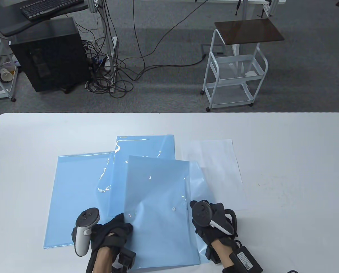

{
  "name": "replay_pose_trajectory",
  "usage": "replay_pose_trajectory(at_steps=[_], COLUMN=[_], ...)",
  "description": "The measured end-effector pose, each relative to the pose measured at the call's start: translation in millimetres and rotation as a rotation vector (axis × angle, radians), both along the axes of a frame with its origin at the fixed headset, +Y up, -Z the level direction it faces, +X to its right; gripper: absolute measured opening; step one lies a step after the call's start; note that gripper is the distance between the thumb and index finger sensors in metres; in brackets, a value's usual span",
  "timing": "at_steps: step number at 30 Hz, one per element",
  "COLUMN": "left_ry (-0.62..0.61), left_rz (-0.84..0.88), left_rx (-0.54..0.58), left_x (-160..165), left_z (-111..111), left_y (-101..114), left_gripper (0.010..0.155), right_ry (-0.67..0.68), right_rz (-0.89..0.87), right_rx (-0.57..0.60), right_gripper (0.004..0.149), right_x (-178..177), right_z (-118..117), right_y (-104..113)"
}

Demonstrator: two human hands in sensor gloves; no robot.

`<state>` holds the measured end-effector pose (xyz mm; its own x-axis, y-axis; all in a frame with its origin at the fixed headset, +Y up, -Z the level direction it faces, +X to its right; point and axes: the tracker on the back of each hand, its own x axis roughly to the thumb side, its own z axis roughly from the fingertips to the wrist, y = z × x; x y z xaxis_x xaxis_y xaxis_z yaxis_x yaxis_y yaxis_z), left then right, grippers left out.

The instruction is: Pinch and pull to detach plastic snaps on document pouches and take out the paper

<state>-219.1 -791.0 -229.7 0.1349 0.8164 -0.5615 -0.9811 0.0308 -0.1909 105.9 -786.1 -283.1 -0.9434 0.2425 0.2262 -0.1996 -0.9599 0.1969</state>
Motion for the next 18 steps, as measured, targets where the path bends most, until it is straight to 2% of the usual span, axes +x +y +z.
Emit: replay_pose_trajectory(at_steps=[8,13,18], left_ry=[-0.010,-0.021,-0.017], left_rz=[-0.054,-0.096,-0.088], left_rx=[-0.014,-0.003,0.000], left_x=[-3.3,-1.7,0.6], left_z=[1.7,1.3,1.0], left_y=[-1.1,0.0,0.8], left_gripper=[0.052,0.058,0.056], right_ry=[-0.003,-0.010,0.006], right_rz=[-0.048,-0.105,-0.256], right_rx=[-0.032,-0.062,-0.144], right_gripper=[0.053,0.049,0.047], right_x=[1.4,5.7,11.2], right_z=[1.6,2.1,2.6], right_y=[-1.7,-1.3,0.6])
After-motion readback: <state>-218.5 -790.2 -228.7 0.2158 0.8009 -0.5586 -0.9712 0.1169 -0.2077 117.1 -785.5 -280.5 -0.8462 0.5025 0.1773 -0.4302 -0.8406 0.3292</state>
